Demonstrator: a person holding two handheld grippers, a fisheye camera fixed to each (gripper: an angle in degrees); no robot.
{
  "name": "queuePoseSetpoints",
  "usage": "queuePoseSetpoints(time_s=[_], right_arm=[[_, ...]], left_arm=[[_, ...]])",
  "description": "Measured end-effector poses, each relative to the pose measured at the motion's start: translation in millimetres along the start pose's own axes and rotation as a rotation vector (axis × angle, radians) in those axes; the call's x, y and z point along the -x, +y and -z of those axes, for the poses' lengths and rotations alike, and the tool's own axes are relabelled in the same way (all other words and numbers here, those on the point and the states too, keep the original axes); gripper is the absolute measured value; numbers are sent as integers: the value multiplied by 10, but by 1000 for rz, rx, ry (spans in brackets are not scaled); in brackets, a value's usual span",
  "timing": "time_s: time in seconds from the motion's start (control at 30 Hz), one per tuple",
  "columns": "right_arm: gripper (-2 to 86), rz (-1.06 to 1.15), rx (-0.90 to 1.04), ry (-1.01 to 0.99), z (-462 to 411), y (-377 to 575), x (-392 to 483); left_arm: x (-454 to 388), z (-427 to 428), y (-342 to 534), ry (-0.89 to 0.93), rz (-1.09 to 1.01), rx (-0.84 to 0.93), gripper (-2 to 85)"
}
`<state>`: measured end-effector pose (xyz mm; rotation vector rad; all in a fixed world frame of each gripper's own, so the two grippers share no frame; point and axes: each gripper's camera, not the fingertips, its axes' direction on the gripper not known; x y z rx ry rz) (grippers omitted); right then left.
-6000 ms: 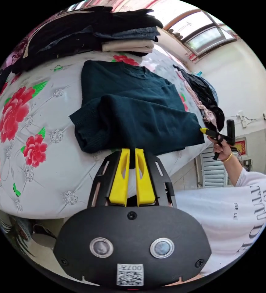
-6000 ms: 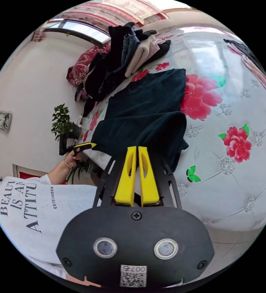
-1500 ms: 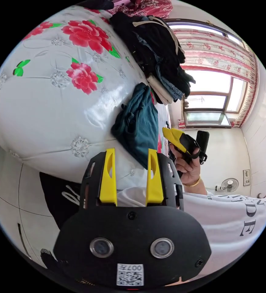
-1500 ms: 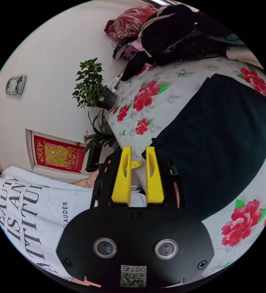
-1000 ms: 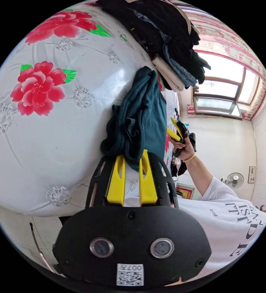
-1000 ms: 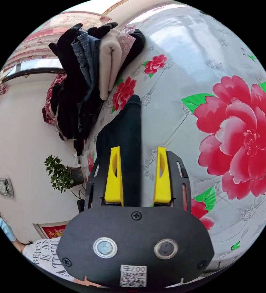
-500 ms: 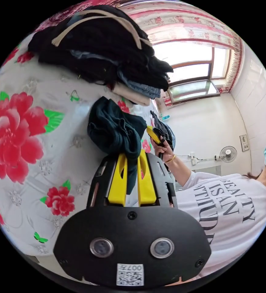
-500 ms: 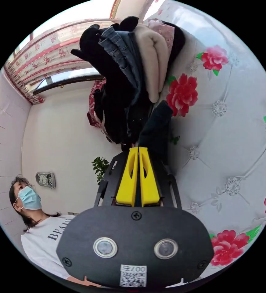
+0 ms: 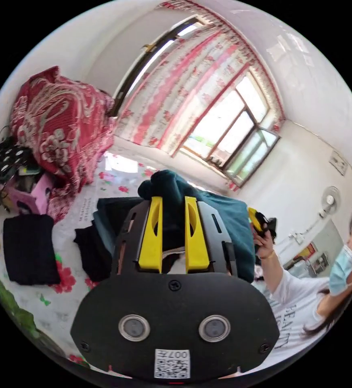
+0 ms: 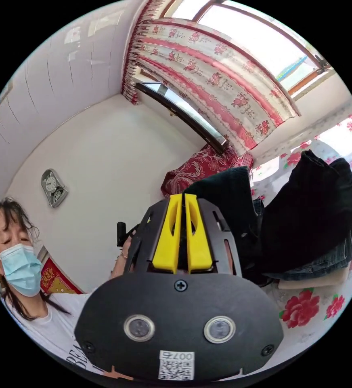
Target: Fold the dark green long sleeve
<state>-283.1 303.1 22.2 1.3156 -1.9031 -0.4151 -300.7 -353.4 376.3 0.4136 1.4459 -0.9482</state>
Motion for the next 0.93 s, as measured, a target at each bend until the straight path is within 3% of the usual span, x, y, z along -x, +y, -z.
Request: queuePoseSetpoints(time_s=[0.13, 0.33, 0.43, 0.53, 0.6, 0.67, 0.83, 0.93], right_arm=[[17, -45, 174, 220, -373, 762, -584], [15, -49, 697, 731, -38, 2766, -1390], [11, 10, 916, 870, 319, 3509, -1444], [5, 80, 1079, 910, 501, 4002, -1474], [4, 50, 1191, 816, 488, 4270, -1616], [5, 142, 1035, 767, 588, 4246, -1550], [33, -192, 890, 587, 1139, 3663, -2058], [53, -169, 588, 804, 2200, 3067, -2048]], left_arm=[[120, -610, 724, -243, 7, 153, 86], [-75, -1391, 2843, -239, 135, 476, 111], [-499, -1528, 3675, -280, 188, 618, 106], [-1013, -1673, 4133, -301, 180, 717, 110], [-1326, -1812, 4243, -282, 143, 755, 112], [-1644, -2014, 4265, -307, 51, 809, 113], [-2338, -2628, 4158, -323, -83, 888, 110], [-2587, -2949, 4248, -344, -109, 947, 111]])
